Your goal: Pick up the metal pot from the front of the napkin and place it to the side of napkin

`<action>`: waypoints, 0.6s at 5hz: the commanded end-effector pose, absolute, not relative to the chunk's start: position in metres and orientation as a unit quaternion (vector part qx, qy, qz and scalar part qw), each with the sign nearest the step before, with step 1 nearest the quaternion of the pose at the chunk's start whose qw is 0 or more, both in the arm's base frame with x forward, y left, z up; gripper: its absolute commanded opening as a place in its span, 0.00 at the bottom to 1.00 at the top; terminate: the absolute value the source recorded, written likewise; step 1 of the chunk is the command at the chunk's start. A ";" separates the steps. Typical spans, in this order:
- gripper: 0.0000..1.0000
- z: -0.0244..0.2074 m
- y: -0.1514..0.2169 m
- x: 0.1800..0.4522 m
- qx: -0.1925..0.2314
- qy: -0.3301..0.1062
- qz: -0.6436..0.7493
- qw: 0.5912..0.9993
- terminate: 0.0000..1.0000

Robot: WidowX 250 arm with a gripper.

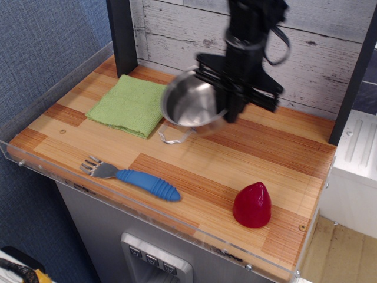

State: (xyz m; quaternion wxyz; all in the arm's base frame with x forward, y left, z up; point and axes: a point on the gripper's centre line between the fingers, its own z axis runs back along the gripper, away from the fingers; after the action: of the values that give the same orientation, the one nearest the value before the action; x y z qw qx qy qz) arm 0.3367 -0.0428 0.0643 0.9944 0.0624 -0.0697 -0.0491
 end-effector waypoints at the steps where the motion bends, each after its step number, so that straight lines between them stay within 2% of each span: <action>1: 0.00 0.060 -0.059 0.357 0.013 -0.090 -0.064 0.994 0.00; 3: 0.00 0.050 -0.067 0.363 0.010 -0.083 -0.083 0.993 0.00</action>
State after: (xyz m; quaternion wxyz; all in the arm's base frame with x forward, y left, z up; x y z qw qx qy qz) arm 0.3627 -0.0635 0.0346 0.9948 0.0107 -0.0647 -0.0777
